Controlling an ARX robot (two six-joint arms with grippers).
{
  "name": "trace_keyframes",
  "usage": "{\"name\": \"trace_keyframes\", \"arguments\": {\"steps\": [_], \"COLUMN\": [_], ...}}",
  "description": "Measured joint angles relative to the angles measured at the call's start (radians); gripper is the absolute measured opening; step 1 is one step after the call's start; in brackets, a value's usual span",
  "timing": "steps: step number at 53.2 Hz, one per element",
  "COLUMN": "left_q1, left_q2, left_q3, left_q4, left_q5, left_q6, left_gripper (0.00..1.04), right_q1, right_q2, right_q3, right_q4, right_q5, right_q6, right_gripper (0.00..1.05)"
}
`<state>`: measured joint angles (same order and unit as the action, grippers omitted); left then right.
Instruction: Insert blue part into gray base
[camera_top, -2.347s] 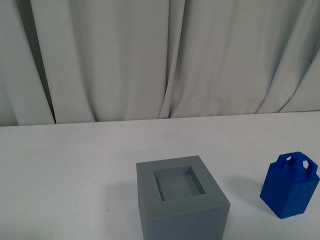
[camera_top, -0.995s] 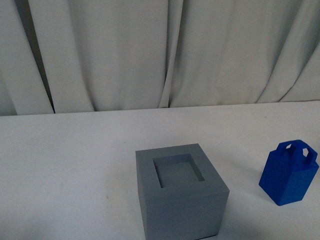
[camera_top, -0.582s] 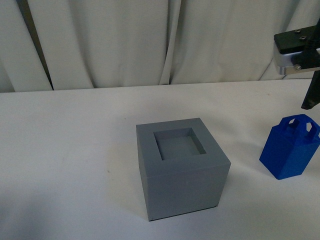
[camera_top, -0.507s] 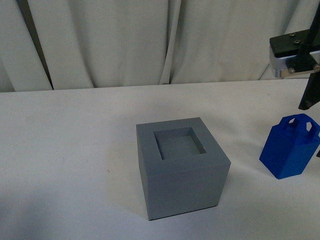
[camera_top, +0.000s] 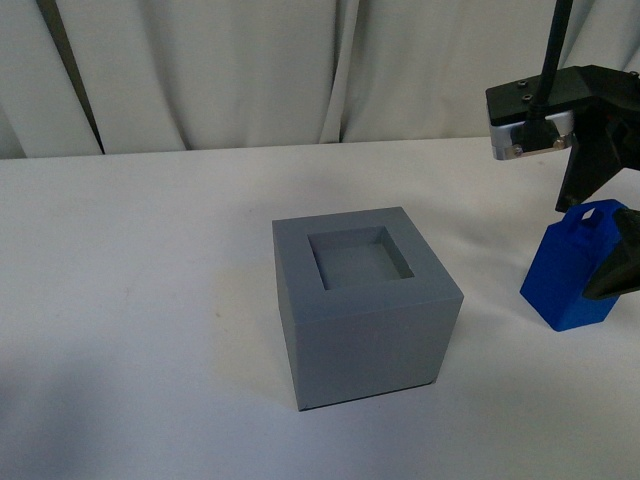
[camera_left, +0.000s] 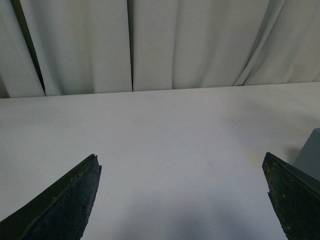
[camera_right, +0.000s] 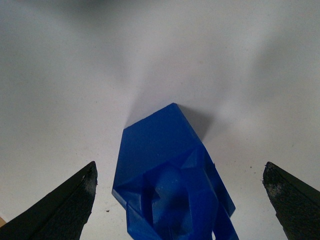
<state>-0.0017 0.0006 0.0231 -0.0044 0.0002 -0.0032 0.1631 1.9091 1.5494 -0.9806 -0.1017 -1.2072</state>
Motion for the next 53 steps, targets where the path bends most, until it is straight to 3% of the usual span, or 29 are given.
{"name": "trace_keyframes", "arguments": {"steps": [29, 53], "left_q1": [0.000, 0.000], "left_q2": [0.000, 0.000], "left_q3": [0.000, 0.000], "left_q4": [0.000, 0.000], "left_q5": [0.000, 0.000], "left_q6": [0.000, 0.000], "left_gripper": [0.99, 0.99], "right_q1": [-0.026, -0.017], "right_q2": [0.010, 0.006], "right_q3": [0.026, -0.016], "right_q4": [-0.050, -0.003], "right_q5": [0.004, 0.005], "right_q6": [-0.021, -0.022], "right_gripper": [0.97, 0.97]}}
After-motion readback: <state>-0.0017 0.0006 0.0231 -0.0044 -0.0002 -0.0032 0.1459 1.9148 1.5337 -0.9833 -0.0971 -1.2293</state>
